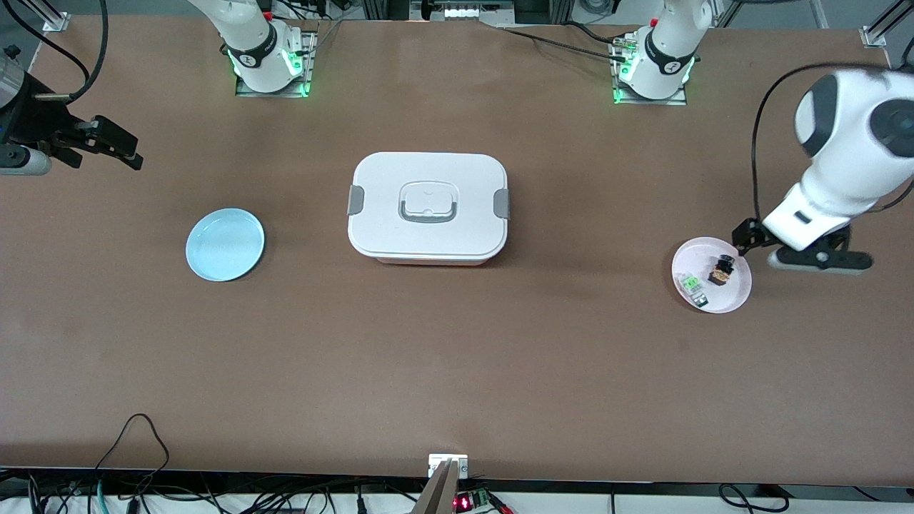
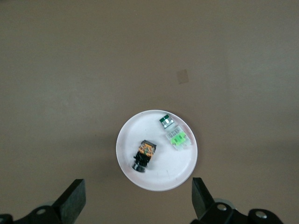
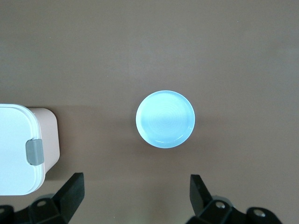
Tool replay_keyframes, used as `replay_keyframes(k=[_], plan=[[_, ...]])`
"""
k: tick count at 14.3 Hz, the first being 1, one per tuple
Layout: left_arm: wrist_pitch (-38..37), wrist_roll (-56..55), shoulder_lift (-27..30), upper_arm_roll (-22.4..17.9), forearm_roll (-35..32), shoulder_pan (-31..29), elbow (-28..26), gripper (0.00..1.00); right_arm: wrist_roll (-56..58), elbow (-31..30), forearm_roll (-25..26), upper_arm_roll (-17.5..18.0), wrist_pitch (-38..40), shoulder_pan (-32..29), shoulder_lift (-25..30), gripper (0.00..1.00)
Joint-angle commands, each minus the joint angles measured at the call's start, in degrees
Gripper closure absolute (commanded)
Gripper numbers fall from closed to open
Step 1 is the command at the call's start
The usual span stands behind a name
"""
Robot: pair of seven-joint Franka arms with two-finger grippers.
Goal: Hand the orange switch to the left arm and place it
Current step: 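Open the left gripper to release the switch on the pink plate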
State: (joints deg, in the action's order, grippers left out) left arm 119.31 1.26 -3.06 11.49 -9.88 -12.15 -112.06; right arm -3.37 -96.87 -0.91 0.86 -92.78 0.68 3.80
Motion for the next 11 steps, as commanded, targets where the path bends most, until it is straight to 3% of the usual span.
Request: replay_keyframes(k=[1,4,6,11], plan=[[-9.7,0.3,1.1,-0.2,3.0,1.1,7.4,0.0,-0.9,-1.3,1.0,1.2,-0.7,-1.0,1.2,0.0],[-22.8,0.2,2.4,-0.2,6.4,2.0,17.7,0.0,-0.9,-1.4,1.0,1.2,-0.7,-1.0,1.2,0.0],[-27.9,0.0,2.9,-0.3,8.2,2.0,22.1,0.0,-0.9,-1.3,1.0,1.2,0.1,-1.0,1.2,0.0],[-29.6,-0.1,2.7,-0.2,7.9,4.1,23.6,0.0,-1.9,-1.0,1.1,1.3,0.5,-1.0,1.5,0.0]])
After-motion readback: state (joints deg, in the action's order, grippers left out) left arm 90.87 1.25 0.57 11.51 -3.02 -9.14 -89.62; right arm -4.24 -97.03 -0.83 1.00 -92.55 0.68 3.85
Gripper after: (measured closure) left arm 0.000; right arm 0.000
